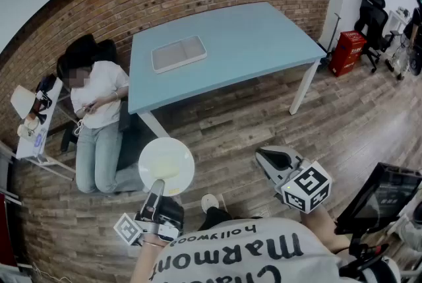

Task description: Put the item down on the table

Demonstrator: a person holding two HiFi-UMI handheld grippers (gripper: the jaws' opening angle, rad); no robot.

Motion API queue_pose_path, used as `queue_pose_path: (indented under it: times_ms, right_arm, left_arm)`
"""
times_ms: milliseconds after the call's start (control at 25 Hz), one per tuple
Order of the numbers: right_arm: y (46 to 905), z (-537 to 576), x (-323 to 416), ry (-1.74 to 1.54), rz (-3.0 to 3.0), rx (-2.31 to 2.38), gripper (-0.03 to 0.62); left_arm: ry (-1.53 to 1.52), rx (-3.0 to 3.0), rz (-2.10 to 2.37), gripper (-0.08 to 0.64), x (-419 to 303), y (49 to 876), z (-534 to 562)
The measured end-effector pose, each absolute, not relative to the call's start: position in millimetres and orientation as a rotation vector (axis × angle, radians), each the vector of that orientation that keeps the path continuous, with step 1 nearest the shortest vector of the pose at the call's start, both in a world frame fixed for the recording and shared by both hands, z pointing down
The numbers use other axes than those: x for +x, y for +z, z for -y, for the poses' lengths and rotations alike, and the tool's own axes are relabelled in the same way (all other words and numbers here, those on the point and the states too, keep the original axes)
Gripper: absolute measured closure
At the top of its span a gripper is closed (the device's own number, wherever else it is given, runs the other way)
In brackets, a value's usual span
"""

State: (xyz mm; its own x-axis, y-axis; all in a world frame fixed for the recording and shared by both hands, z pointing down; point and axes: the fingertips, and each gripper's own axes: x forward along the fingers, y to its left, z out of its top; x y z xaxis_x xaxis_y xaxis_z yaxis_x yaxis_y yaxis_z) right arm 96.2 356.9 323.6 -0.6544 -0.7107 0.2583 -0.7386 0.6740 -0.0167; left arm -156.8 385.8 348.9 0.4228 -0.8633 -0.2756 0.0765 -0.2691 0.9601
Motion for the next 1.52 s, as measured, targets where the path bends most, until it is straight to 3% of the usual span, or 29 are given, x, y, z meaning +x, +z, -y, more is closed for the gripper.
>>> queue_pose_path:
  times_ms: [640, 1520]
  right_arm:
    - [322.3, -268.2, 84.3, 0.243, 2.660, 1.257, 0.581]
    - [311.0, -94.7, -15.5, 0.267, 2.625, 1.309, 0.581]
  left_arm:
    - [-1.057, 1.549, 0.665, 0.532, -176.1, 356.1, -287.8]
    - [-0.996, 1.617, 0.591, 0.532, -249.2, 322.7, -107.9]
